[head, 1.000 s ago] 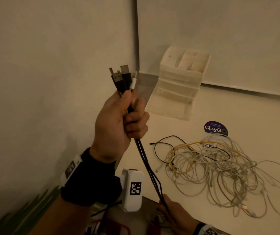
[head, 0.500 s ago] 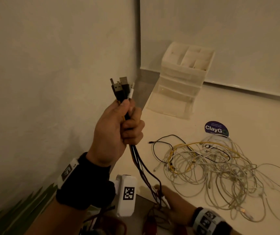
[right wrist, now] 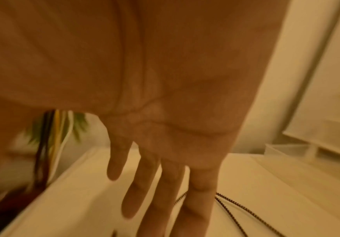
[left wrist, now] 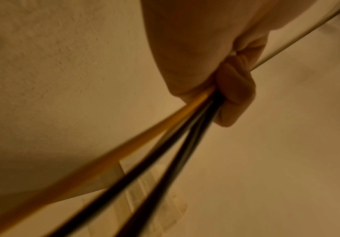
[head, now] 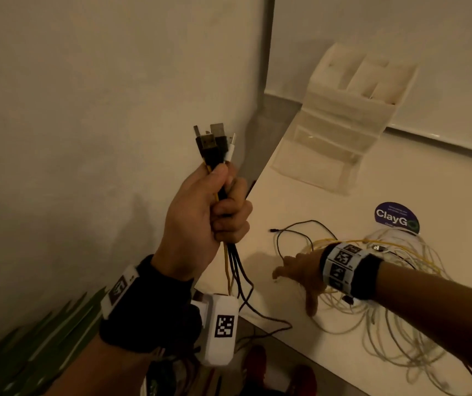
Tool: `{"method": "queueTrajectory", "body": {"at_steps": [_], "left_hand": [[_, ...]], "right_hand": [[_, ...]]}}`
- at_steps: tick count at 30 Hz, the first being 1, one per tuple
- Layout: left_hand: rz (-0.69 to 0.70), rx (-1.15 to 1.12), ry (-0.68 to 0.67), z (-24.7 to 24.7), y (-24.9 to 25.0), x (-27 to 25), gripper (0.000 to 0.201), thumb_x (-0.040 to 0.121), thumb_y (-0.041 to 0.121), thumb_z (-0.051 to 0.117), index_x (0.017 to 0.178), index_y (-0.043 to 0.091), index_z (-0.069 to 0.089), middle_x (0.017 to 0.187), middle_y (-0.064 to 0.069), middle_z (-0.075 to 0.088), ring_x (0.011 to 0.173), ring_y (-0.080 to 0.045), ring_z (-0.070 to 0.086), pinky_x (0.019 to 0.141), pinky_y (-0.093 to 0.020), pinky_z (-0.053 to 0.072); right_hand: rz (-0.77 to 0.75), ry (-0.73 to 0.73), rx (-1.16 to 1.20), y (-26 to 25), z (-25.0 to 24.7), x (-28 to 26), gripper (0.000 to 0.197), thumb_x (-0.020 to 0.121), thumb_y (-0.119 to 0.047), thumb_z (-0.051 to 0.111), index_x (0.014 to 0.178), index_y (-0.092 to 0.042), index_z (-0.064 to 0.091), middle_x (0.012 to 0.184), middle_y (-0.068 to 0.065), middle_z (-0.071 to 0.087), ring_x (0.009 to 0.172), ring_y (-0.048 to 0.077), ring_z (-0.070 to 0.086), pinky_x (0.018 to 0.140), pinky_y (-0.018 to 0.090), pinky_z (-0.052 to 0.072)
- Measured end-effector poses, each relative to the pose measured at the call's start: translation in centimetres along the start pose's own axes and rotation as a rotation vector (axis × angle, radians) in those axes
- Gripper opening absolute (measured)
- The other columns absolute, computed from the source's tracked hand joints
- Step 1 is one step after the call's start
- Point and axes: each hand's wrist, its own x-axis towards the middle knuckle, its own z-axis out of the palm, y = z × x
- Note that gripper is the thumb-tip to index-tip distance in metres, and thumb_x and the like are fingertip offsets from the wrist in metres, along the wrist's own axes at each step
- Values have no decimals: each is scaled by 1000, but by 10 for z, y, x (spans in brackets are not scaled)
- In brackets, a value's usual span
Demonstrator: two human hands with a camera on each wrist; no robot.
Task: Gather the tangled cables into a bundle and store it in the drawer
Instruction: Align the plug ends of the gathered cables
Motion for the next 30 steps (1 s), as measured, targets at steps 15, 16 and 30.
{"method": "queueTrajectory", "body": {"at_steps": [15,16,30], "left_hand": [[-27,61,91,-1,-8,3,25,89,30,39,70,17,30,49,7,31,38,-6,21,39,-17,14],[-24,61,85,-1,-8,3,25,89,30,39,70,17,30,49,7,31,38,-5,21,39,-17,14],[-19,89,-64,56,-29,35,32,91,32,42,75,16,21,56,3,25,38,-7,18,40,-14,15]], "right_hand": [[560,561,432,48,10,88,34,93,-16,48,126,-10,44,131,16,50,122,35,48,101,46,38],[533,546,435,53,8,83,31,93,-18,48,123,-10,48,128,14,53,118,34,51,99,44,42],[-92,1078,1895,54,-5,-132,20,99,-8,48,96,4,65,66,13,55,60,27,60,68,39,56]]}}
